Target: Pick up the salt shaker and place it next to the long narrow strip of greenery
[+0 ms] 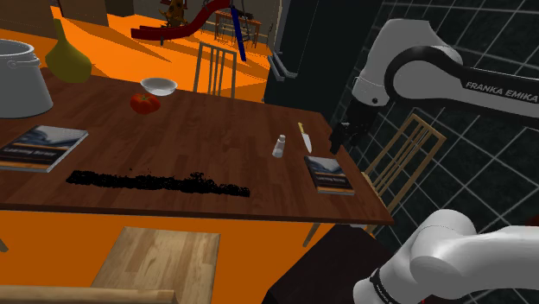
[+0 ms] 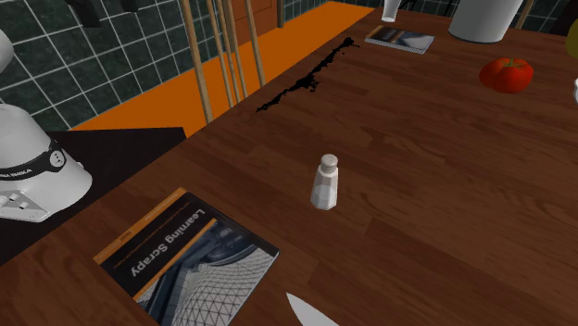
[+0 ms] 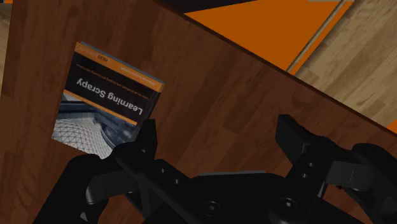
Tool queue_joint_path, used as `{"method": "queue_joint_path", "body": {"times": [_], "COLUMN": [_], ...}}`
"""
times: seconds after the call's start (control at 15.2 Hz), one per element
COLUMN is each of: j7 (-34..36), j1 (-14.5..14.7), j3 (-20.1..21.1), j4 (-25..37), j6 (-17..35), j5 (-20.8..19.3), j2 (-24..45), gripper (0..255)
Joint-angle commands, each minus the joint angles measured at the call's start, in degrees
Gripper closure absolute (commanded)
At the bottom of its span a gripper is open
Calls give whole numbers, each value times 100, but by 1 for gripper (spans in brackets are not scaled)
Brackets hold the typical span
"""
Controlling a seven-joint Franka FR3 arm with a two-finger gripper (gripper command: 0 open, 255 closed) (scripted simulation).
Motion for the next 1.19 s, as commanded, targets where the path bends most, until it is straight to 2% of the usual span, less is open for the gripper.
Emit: {"method": "queue_joint_path", "body": {"times": [0.0,0.59,1.12], "j7": [0,-546,-1129], "j1": [0,-117,-206], "j3": [0,-579,-955], "j4": [0,1014,2416], "j6": [0,888,1178], "j5": [0,71,482], "j2": [0,2111,4049], "gripper": [0,0,0]}}
